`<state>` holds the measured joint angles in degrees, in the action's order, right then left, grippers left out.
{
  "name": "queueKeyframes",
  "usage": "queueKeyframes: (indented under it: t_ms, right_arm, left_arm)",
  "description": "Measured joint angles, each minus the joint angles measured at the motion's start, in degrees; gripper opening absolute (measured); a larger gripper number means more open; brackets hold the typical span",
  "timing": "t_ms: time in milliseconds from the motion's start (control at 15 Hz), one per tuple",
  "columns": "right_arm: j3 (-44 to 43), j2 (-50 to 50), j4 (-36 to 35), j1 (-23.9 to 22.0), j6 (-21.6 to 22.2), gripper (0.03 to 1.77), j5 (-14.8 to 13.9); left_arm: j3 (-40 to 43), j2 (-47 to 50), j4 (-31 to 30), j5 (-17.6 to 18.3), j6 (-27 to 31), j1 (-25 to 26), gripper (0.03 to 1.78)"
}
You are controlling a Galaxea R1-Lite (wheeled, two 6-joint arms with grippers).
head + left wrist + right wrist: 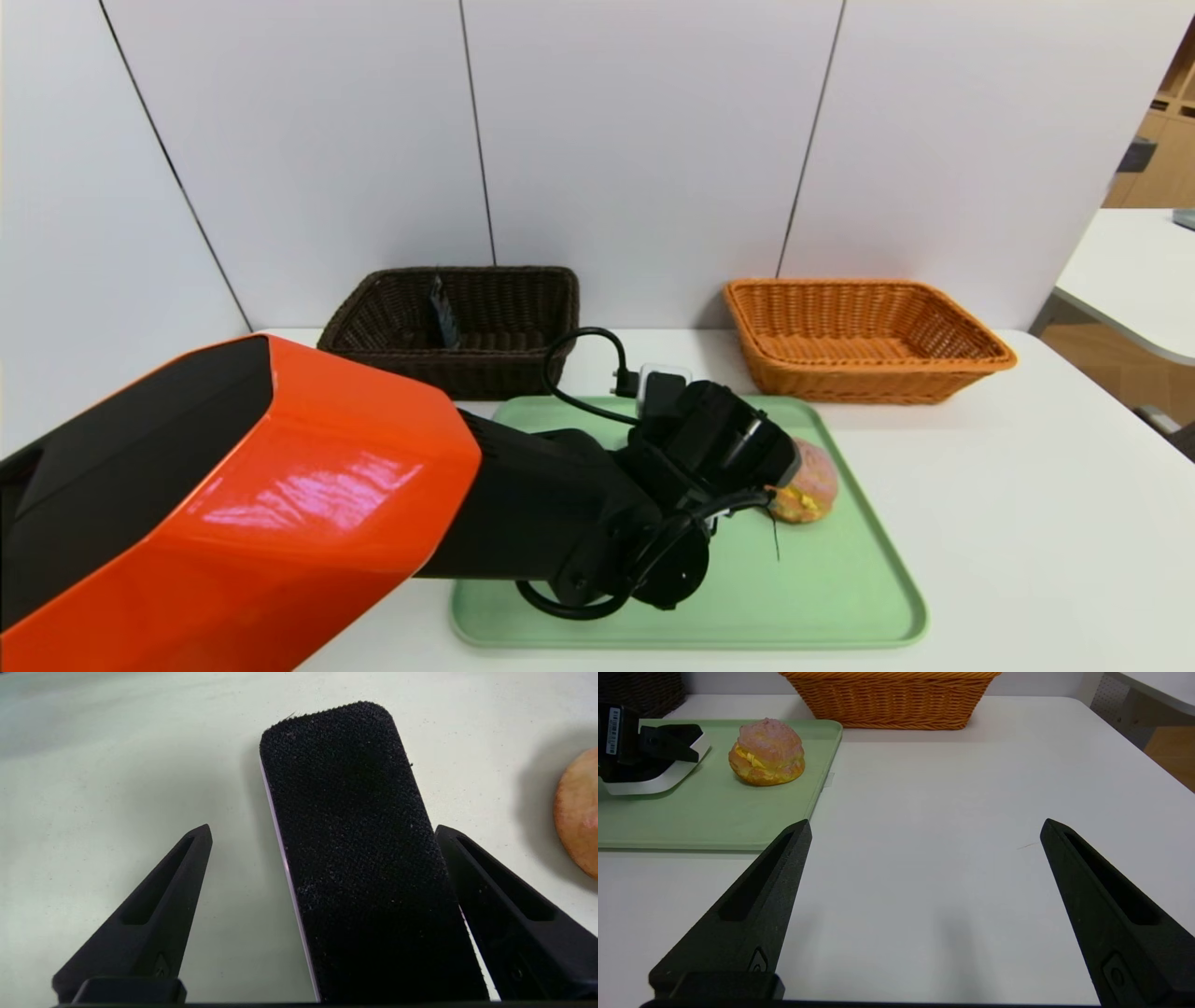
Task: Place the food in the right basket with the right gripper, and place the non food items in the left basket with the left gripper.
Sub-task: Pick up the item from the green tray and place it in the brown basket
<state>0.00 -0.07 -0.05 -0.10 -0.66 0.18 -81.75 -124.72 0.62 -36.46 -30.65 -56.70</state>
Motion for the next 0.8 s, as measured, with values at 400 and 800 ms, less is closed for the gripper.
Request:
queueKeyframes:
  t_ms: [400, 800]
  right_arm:
    - [0.0, 0.0, 0.0, 0.0, 0.0, 1.7, 0.0]
    - [0.0, 0.0, 0.0, 0.0, 0.0, 1.7, 0.0]
  left_arm:
    - [0.0, -0.5, 0.0, 1.3, -0.1, 0.0, 1.69]
    - [-0.1, -0.8, 0.1, 1.3, 0.1, 0.1, 1.69]
